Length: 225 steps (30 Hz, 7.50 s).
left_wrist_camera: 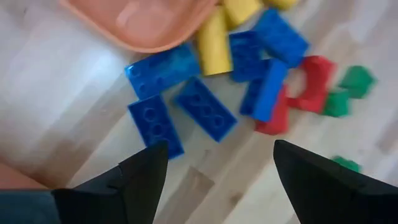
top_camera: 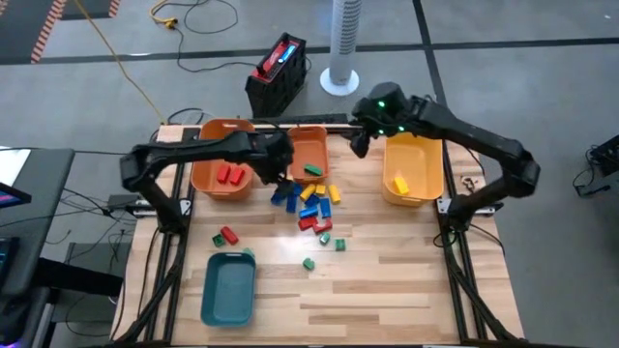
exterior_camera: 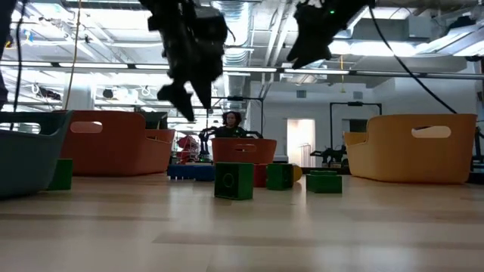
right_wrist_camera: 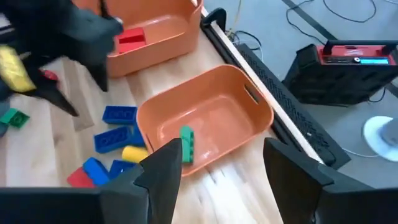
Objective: Sort blocks
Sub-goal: Put the blue game piece into the blue bin, then put the red block into the left orange bin
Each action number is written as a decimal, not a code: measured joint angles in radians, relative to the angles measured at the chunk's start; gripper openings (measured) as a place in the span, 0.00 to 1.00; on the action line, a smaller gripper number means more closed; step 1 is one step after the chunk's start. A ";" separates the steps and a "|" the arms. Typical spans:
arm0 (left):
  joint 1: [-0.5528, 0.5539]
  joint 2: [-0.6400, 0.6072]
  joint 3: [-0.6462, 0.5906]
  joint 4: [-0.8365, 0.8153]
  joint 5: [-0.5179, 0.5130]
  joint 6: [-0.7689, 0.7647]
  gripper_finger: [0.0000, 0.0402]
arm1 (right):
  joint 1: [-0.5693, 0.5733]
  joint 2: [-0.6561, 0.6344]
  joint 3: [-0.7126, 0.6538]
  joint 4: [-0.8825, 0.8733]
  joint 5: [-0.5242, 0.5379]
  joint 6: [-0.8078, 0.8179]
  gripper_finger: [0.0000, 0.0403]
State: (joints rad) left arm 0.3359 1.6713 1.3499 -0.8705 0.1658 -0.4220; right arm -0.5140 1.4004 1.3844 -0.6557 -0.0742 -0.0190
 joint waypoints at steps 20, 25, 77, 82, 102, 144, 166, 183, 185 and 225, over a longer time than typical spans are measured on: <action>0.013 0.139 0.001 -0.001 -0.083 0.141 0.63 | 0.065 -0.065 -0.079 0.018 0.022 0.063 0.58; 0.026 0.193 0.001 -0.012 -0.080 0.164 0.63 | 0.085 -0.065 -0.079 0.028 0.023 0.084 0.58; 0.040 0.004 -0.070 -0.047 -0.074 0.209 0.32 | 0.111 -0.065 -0.079 0.027 0.050 0.068 0.58; 0.008 -0.218 -0.048 -0.054 0.035 0.172 0.32 | 0.089 -0.065 -0.079 0.036 0.050 0.035 0.58; -0.914 -0.410 -0.125 -0.150 -0.040 -0.754 0.32 | -0.091 -0.065 -0.079 0.196 0.048 -0.015 0.58; -0.872 -0.466 -0.698 0.596 0.123 -1.076 0.57 | -0.036 -0.066 -0.059 0.164 0.043 0.011 0.58; -0.548 -0.565 -0.347 -0.353 -0.024 -0.467 0.49 | -0.020 -0.066 -0.059 0.204 0.043 0.019 0.58; -0.443 -0.271 -0.352 -0.315 -0.095 0.726 0.44 | 0.024 -0.066 -0.060 0.208 0.044 0.062 0.58; -0.443 -0.238 -0.352 -0.295 -0.098 0.774 0.44 | 0.024 -0.066 -0.060 0.208 0.044 0.070 0.58; -0.463 -0.150 -0.559 -0.056 -0.172 0.820 0.30 | 0.022 -0.065 -0.060 0.208 0.045 0.072 0.58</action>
State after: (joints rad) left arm -0.1266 1.5211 0.7910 -0.9268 -0.0059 0.3981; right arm -0.4915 1.3350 1.3247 -0.4473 -0.0296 0.0528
